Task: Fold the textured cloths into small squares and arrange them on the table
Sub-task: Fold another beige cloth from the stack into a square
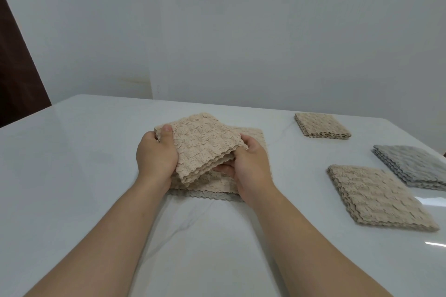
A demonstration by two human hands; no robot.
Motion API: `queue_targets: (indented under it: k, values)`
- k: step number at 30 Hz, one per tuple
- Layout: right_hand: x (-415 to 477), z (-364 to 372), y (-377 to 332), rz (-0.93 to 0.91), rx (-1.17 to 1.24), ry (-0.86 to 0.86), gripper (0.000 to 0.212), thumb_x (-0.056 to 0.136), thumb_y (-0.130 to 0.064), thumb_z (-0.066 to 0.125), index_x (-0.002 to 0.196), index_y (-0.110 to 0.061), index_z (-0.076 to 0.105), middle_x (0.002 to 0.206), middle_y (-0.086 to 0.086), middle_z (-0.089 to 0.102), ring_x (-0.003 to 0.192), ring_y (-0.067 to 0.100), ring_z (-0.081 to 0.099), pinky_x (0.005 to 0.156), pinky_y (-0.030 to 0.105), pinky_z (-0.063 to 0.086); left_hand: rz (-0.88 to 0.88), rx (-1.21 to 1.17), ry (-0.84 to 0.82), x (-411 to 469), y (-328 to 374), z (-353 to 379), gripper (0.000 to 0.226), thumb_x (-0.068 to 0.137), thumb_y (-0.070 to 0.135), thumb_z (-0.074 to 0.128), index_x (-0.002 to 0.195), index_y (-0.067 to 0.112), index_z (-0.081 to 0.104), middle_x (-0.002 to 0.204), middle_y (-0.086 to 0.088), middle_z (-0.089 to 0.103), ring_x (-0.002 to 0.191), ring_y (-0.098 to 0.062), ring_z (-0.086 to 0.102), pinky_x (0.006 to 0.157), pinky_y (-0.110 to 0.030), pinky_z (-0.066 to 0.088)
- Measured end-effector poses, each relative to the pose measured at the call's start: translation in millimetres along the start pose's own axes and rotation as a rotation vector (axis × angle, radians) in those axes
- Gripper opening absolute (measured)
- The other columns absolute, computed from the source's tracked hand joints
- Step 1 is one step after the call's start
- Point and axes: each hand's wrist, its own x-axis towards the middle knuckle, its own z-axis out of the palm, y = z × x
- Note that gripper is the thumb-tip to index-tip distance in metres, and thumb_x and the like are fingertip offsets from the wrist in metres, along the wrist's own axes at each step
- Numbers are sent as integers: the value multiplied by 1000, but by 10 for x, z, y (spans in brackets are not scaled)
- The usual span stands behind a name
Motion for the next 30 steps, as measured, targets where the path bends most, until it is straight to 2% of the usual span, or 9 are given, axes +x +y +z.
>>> queue_targets:
  k: [8,10,13,18,20,22,25,27,30]
  values:
    - [-46,-93,-111,87,191,-160,57,84,21,35,129,-7,55,82,20,73,68,31,72,70,42,59,15,-32,-24,25,8,-40,40,104,45,48,104,7,60,93,-1,62,95,-27,61,81,-37,48]
    - [-49,-131,-133,149,335,-197,63,77,19,35,131,-7,54,95,21,72,75,32,69,76,44,59,2,-68,-59,30,14,-50,40,104,47,47,108,9,60,100,-2,65,98,-24,63,82,-37,49]
    - [-15,-206,-164,219,413,-182,61,73,-6,53,134,-3,53,116,23,69,92,36,62,91,52,54,11,-98,-108,12,55,-61,39,104,48,45,111,13,60,101,3,65,94,-16,63,71,-29,47]
    - [14,-213,-194,265,84,-127,64,91,-63,62,122,-7,66,109,9,74,96,29,74,89,46,58,192,-3,-184,-77,120,-77,35,103,53,46,104,21,60,95,9,67,87,-5,62,76,-31,49]
    - [-6,-169,-185,170,-172,-110,60,92,-65,59,102,-6,69,80,-2,75,71,14,72,74,34,58,244,23,-202,-115,129,-63,37,103,53,47,100,19,61,89,7,67,79,-4,60,70,-21,46]
    - [-29,-140,-157,21,-456,-25,52,96,-63,54,89,-11,61,57,-7,54,49,9,52,58,26,42,228,33,-203,-147,144,-52,45,101,57,46,95,15,61,84,4,66,74,-9,60,66,-23,45]
    - [-47,-103,-116,-153,-620,42,41,100,-61,44,99,-21,50,91,-3,53,85,16,52,78,32,43,11,-25,-229,-129,124,-24,75,94,72,43,95,0,66,81,-9,71,76,-27,66,76,-38,54]
    - [-100,-70,-141,-204,-681,91,41,104,-55,40,117,-19,54,110,-4,54,105,17,50,89,32,41,-143,-97,-283,-142,100,16,75,85,79,45,95,10,74,91,-8,77,86,-30,73,86,-46,58]
    - [-134,-38,-121,-300,-725,140,42,107,-50,36,99,-11,51,87,-3,60,76,15,54,60,25,36,-48,-16,-246,-252,101,99,52,97,62,47,96,14,67,91,-2,71,90,-24,68,83,-39,54]
